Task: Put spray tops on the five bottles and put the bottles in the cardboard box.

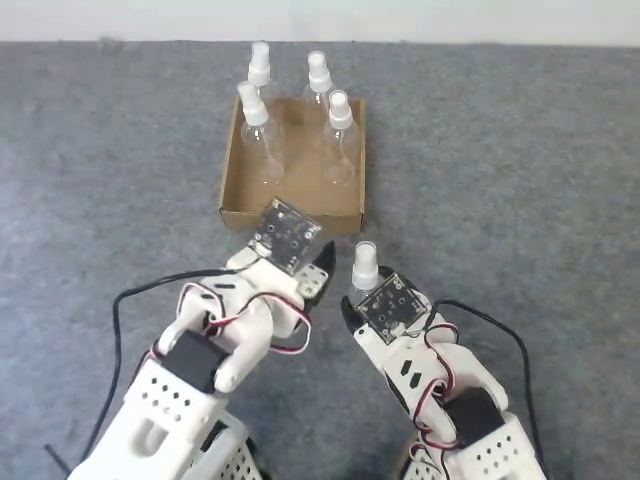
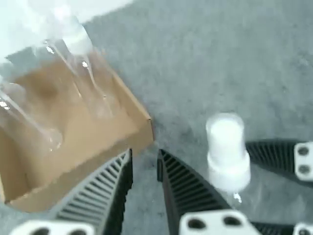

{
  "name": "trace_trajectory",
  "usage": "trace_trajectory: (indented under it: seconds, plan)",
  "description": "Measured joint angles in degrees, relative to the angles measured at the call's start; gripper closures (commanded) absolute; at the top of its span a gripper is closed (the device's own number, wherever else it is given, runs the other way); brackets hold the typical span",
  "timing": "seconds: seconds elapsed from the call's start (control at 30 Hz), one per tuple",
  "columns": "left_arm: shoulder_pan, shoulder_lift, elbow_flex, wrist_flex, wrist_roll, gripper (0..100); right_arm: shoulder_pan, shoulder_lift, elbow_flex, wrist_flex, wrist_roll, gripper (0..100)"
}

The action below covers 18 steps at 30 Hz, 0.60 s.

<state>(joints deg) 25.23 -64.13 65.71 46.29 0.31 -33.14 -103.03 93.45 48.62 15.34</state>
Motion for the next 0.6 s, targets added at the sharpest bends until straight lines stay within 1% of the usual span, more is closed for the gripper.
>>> trace_trajectory:
  seconds: [0.2,0.37,0.5,0.6]
  plan:
    - [-0.18,0.0,-5.54,-0.26,5.1,92,0.09,0.0,0.0,0.0,-0.26,99.1]
    - [-0.09,0.0,-5.54,-8.44,5.8,92,0.09,0.0,0.0,0.0,-0.26,99.1]
    - [3.6,0.0,-1.49,-15.12,5.89,92,0.09,0.0,0.0,0.0,-0.26,99.1]
    - [7.21,0.0,0.97,-17.32,5.8,92,0.09,0.0,0.0,0.0,-0.26,99.1]
